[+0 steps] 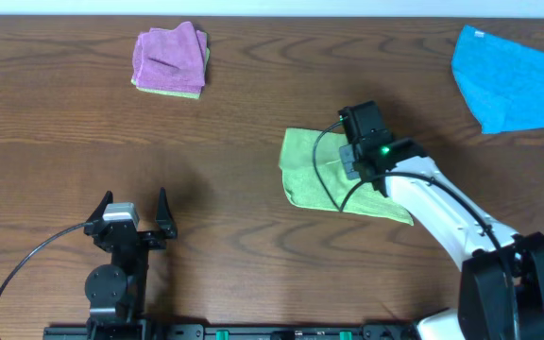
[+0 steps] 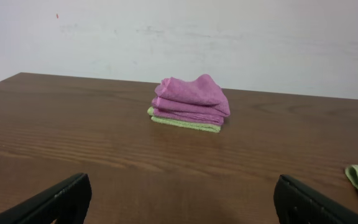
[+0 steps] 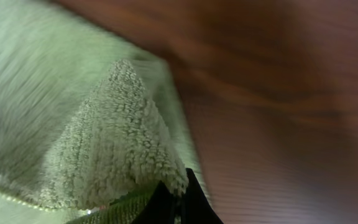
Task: Fold the cloth
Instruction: 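Pull the green cloth corner outward with the right gripper to flatten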
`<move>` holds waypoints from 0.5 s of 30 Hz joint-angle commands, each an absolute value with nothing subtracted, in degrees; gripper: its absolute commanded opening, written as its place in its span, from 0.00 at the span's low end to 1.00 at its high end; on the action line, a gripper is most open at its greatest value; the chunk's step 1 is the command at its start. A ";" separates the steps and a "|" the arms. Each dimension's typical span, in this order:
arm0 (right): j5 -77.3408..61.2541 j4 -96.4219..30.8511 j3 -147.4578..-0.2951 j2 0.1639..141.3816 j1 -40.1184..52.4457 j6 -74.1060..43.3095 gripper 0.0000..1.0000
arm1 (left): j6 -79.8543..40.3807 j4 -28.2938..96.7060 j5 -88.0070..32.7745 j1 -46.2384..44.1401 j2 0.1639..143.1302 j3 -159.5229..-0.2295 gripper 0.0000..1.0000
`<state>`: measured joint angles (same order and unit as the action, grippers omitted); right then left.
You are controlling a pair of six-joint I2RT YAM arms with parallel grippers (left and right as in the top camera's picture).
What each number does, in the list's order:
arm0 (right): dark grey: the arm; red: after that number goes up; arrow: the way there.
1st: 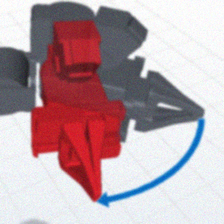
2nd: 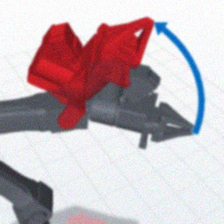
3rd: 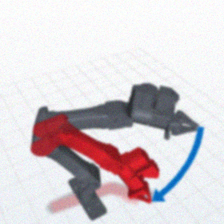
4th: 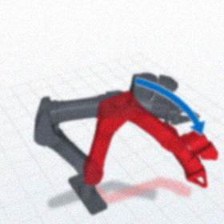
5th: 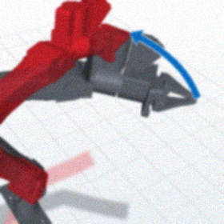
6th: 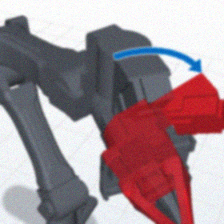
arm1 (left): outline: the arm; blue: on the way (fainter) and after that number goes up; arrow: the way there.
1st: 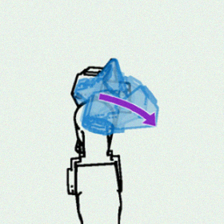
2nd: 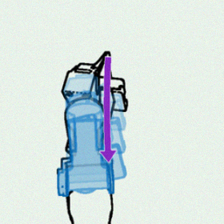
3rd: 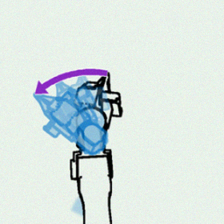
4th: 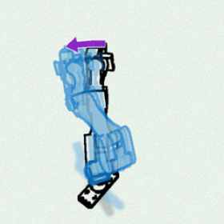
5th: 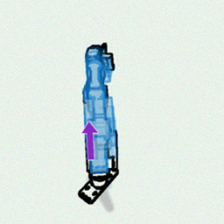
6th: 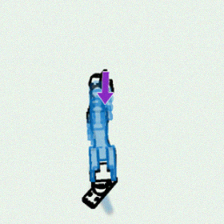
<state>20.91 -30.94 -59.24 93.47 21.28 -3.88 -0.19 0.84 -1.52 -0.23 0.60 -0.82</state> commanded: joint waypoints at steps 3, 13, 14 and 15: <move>36.16 -27.88 -60.64 92.47 19.73 -7.18 0.01 | -0.38 4.34 -1.08 -0.45 0.25 -0.27 0.95; 41.78 -17.69 -58.54 93.08 18.04 -10.66 0.04 | -0.38 4.34 -1.08 -0.45 0.25 -0.27 0.95; 41.93 -17.02 -58.26 93.38 18.02 -10.76 0.11 | -0.38 4.34 -1.10 -0.45 0.25 -0.27 0.95; 42.04 -16.23 -58.08 93.69 18.02 -10.70 0.41 | -0.38 4.34 -1.08 -0.45 0.25 -0.27 0.95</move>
<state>39.05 -17.10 -59.05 93.47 18.55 -8.58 -0.19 0.84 -1.52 -0.23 0.60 -0.82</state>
